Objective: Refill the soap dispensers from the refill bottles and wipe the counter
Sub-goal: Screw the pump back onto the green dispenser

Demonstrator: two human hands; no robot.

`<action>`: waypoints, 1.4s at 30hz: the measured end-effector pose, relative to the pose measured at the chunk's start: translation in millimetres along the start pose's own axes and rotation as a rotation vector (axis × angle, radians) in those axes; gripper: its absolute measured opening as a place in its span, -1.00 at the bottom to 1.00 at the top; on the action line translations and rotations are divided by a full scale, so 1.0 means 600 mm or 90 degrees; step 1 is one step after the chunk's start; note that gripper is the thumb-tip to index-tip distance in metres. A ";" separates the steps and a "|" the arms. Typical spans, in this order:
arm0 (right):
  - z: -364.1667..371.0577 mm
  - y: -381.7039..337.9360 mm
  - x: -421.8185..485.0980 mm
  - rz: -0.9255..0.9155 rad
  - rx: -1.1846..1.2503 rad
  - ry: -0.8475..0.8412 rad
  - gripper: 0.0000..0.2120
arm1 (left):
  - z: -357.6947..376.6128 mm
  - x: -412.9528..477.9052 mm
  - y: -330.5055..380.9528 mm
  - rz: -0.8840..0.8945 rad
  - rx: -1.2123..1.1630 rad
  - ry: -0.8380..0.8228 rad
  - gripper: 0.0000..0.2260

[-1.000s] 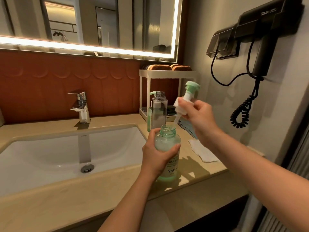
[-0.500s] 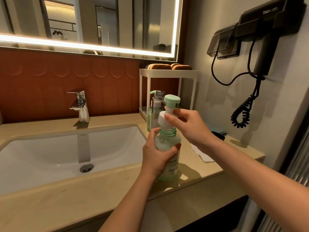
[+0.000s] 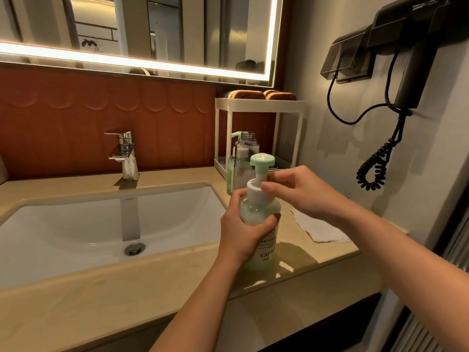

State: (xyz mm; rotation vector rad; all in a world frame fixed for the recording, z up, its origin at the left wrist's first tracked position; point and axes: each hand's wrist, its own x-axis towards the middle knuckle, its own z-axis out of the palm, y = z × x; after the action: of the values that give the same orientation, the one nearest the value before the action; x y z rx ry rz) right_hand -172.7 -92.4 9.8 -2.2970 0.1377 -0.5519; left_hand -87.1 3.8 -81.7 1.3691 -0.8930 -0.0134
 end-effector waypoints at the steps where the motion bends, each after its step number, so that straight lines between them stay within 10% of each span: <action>1: -0.008 -0.003 0.002 -0.003 -0.028 -0.001 -0.75 | 0.000 0.000 -0.001 -0.002 0.000 -0.001 -0.55; 18: 0.028 -0.001 0.052 0.054 0.216 -0.101 -0.53 | 0.000 -0.002 0.007 -0.002 0.016 -0.017 -0.55; 26: 0.033 0.006 0.022 0.047 0.240 -0.034 -0.78 | 0.001 0.000 0.006 -0.013 0.016 -0.020 -0.52; 42: 0.016 -0.001 0.029 0.010 -0.101 0.157 -0.53 | 0.001 0.001 -0.001 -0.017 -0.002 -0.013 -0.58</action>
State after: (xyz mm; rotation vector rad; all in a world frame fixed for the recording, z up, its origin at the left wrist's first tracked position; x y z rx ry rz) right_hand -153.1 -90.3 10.1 -2.3699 0.3284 -0.8415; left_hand -86.5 2.9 -81.9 1.3803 -0.8912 -0.0484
